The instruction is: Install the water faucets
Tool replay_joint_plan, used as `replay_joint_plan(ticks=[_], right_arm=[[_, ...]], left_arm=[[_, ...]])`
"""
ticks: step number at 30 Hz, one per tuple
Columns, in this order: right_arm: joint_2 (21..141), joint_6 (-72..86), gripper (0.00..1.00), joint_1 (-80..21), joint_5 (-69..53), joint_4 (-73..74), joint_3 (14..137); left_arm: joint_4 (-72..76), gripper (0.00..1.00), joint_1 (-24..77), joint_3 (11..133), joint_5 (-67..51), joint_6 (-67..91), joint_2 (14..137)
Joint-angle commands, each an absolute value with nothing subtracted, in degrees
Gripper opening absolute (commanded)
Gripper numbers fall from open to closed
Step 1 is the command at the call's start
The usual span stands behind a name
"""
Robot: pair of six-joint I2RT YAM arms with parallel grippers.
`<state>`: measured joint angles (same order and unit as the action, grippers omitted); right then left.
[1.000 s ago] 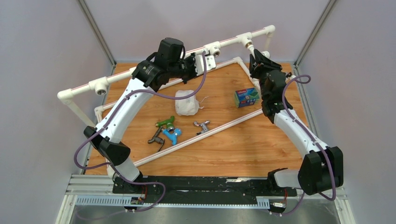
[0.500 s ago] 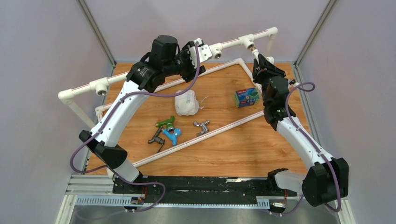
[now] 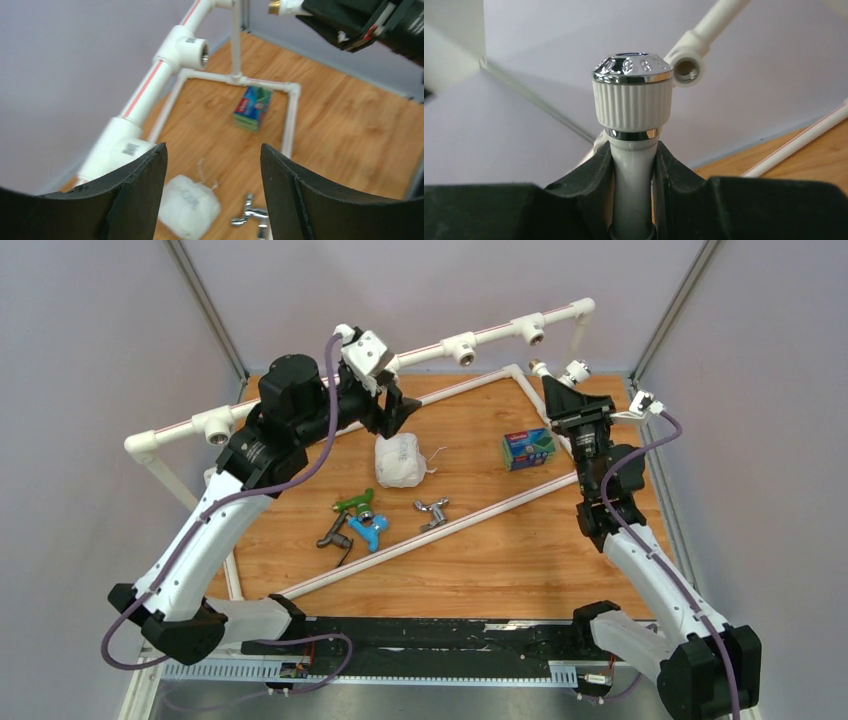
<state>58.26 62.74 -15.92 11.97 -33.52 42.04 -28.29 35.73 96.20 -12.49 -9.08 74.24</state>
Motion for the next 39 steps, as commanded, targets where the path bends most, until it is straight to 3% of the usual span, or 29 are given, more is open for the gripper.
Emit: replay_joint_plan(ticks=[1, 8, 19, 25, 39], right_arm=[[53.2, 24.0, 0.0, -16.3, -14.3, -43.2, 42.7], [43.0, -16.5, 0.0, -25.4, -30.1, -38.2, 35.6], [40.2, -61.4, 0.0, -43.3, -15.7, -27.8, 33.0], [43.1, -72.8, 0.0, -47.6, -8.8, -26.4, 33.1], [48.2, -79.7, 0.0, -49.3, -5.6, -27.1, 33.7]], left_arm=[[-18.2, 0.74, 35.7, 88.0, -20.9, 9.3, 68.3], [-13.7, 0.74, 36.5, 83.5, -31.0, 28.7, 66.7], [-8.9, 0.75, 41.3, 78.1, -30.0, 56.7, 69.8], [-5.0, 0.75, 43.5, 72.1, -26.6, 62.4, 68.0], [-6.1, 0.74, 45.4, 68.3, -26.6, 65.2, 69.1]])
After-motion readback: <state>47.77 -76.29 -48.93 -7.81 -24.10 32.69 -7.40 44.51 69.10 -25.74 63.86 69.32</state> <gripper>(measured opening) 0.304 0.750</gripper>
